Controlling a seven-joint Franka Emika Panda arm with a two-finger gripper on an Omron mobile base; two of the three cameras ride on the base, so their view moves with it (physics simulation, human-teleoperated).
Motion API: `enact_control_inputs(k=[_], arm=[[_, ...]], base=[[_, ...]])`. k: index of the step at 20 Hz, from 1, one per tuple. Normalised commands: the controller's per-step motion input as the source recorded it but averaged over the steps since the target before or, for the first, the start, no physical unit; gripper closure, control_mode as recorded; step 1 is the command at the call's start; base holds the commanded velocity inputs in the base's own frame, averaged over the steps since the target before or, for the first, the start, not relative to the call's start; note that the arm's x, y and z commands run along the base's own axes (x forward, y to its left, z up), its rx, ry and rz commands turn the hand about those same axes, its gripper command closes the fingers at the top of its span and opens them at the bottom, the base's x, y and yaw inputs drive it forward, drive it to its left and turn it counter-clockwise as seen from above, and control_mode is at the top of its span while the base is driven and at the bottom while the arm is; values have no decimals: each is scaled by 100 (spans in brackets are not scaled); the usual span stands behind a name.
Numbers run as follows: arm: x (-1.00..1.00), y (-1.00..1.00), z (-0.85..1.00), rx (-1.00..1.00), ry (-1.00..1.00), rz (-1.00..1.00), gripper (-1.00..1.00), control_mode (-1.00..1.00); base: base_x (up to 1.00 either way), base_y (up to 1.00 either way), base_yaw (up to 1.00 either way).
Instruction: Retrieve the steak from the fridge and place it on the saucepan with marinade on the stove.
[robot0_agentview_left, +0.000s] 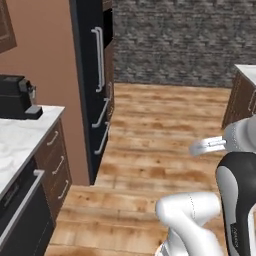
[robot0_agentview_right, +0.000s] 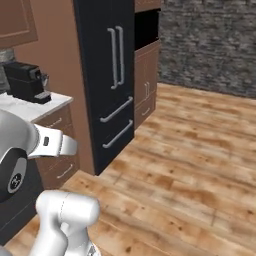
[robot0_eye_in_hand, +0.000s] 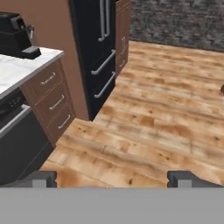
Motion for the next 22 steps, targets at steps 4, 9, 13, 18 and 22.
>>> enact_control_inputs(k=[4, 9, 13, 18, 22], arm=[[0, 0, 0, 0, 0, 0, -100, 100], [0, 0, 0, 0, 0, 0, -100, 100], [0, 0, 0, 0, 0, 0, -100, 100], [0, 0, 0, 0, 0, 0, -100, 100], [0, 0, 0, 0, 0, 0, -100, 100]], base=[[100, 0, 40], [100, -4, 30], [100, -26, 21], [100, -38, 28], [100, -34, 41]])
